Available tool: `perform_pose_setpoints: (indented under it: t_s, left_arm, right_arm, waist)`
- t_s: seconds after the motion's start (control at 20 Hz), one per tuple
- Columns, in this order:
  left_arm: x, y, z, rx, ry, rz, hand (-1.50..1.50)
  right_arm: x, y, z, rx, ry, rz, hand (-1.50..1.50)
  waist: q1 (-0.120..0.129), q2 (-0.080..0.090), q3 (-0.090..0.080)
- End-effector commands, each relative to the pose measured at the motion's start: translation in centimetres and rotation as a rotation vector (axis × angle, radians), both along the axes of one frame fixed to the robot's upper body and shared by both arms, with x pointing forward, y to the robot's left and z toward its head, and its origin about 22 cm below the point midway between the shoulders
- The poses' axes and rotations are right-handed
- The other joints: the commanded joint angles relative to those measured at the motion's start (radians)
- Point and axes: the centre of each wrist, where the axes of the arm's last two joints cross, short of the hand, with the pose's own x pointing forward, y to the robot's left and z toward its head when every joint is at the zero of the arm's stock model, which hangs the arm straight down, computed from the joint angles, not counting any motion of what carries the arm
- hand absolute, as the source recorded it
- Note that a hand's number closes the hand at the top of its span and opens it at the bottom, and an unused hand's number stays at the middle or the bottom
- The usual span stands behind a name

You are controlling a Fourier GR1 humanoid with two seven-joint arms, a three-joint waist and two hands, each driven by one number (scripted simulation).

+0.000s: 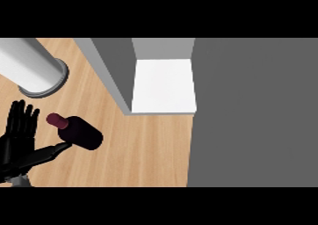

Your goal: Pick up the wine, place it into the cabinet and close the cabinet

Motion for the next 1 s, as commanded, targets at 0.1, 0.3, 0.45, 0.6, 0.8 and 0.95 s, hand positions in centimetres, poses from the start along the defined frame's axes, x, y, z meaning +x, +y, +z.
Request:
perform_pose_setpoints:
  t_s: [0.1,0.3,0.45,0.6,0.8,0.95]
  left_arm:
    - [0.9,-1.4,-4.5,-0.044,0.026,-0.035,-1.5]
    - [-1.4,-0.8,-6.8,-0.119,0.029,-0.108,-1.5]
    - [0.5,1.2,-7.7,-0.12,0.036,-0.14,-1.5]
    - [0.4,0.6,-8.8,-0.194,0.042,-0.148,-1.5]
    - [-0.6,1.0,-10.9,-0.203,0.023,-0.154,-1.5]
    - [0.7,-1.4,-12.1,-0.231,0.045,-0.183,-1.5]
  right_arm:
    - [-0.9,-0.7,1.4,0.071,-0.036,0.05,-1.5]
    - [-3.7,-1.1,2.9,0.07,-0.032,0.071,-1.5]
    - [-2.0,-1.7,2.0,0.07,-0.05,0.07,-1.5]
    - [-0.9,-1.1,1.8,0.067,-0.055,0.051,-1.5]
    - [-2.9,-1.4,2.1,0.061,-0.046,0.047,-1.5]
    - [-2.1,0.1,2.2,0.083,-0.042,0.051,-1.5]
  waist:
    - [0.002,0.001,0.0]
    - [-0.004,-0.001,0.0]
    - [-0.008,0.003,-0.001]
    - [0.003,0.002,0.0]
    - [-0.007,0.001,-0.001]
    - [-0.004,0.002,-0.002]
